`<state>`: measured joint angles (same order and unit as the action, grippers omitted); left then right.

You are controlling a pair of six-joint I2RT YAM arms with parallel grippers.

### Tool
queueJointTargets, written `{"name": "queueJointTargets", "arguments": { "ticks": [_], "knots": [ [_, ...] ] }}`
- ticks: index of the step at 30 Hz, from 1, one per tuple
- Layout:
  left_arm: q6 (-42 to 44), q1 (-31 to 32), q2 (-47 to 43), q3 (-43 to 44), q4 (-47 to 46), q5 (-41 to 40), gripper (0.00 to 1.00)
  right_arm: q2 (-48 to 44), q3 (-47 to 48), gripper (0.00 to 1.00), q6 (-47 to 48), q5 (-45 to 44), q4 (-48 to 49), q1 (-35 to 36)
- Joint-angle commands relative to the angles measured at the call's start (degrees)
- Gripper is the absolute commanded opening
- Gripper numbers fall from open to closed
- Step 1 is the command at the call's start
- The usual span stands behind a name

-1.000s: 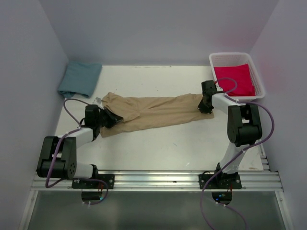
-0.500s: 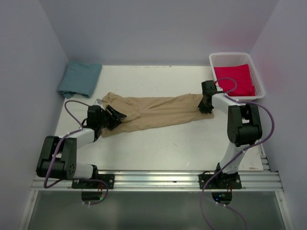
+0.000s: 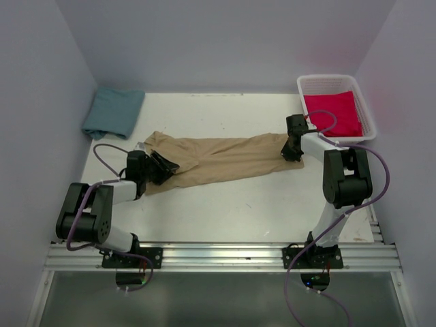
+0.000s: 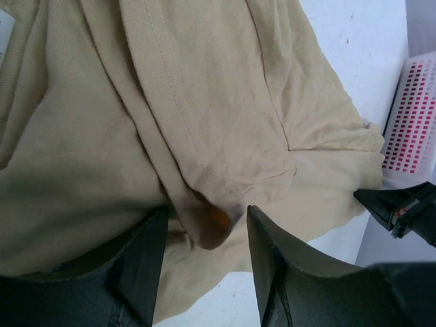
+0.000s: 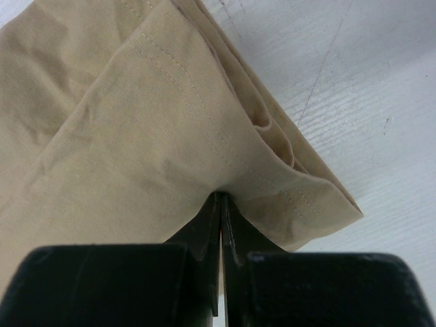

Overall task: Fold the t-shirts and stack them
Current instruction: Fold the other side of the tshirt into a rectangle

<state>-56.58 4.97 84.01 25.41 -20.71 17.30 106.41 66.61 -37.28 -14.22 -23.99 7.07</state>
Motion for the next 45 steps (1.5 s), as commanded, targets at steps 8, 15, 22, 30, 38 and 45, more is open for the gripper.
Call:
{"name": "queueJointTargets", "arguments": {
  "ticks": [8, 15, 22, 30, 38, 45],
  "knots": [
    [-3.19, 0.39, 2.92, 0.43, -10.58, 0.19, 0.36, 3.80, -2.98, 0.00, 1.59, -3.01, -4.31, -1.09],
    [-3.54, 0.39, 2.21, 1.13, -11.02, 0.54, 0.26, 3.72, -3.06, 0.00, 1.51, -3.10, -4.23, -1.18],
    [-4.94, 0.39, 4.59, 1.57, -13.56, 2.73, 0.00, 3.72, -3.15, 0.00, 1.51, -3.10, -4.14, -1.10],
    [-3.28, 0.39, 4.76, 8.41, -11.28, 2.91, 0.00, 3.72, -3.24, 0.00, 1.51, -3.18, -4.14, -1.09],
    [-0.20, 0.39, 14.93, 19.23, -7.77, 4.67, 0.00, 3.80, -2.98, 0.00, 1.51, -3.01, -4.31, -1.18],
    [0.24, 1.00, 24.00, 26.88, -7.50, 7.31, 0.00, 3.98, -2.71, 0.00, 1.68, -2.83, -4.40, -1.10]
  ]
}}
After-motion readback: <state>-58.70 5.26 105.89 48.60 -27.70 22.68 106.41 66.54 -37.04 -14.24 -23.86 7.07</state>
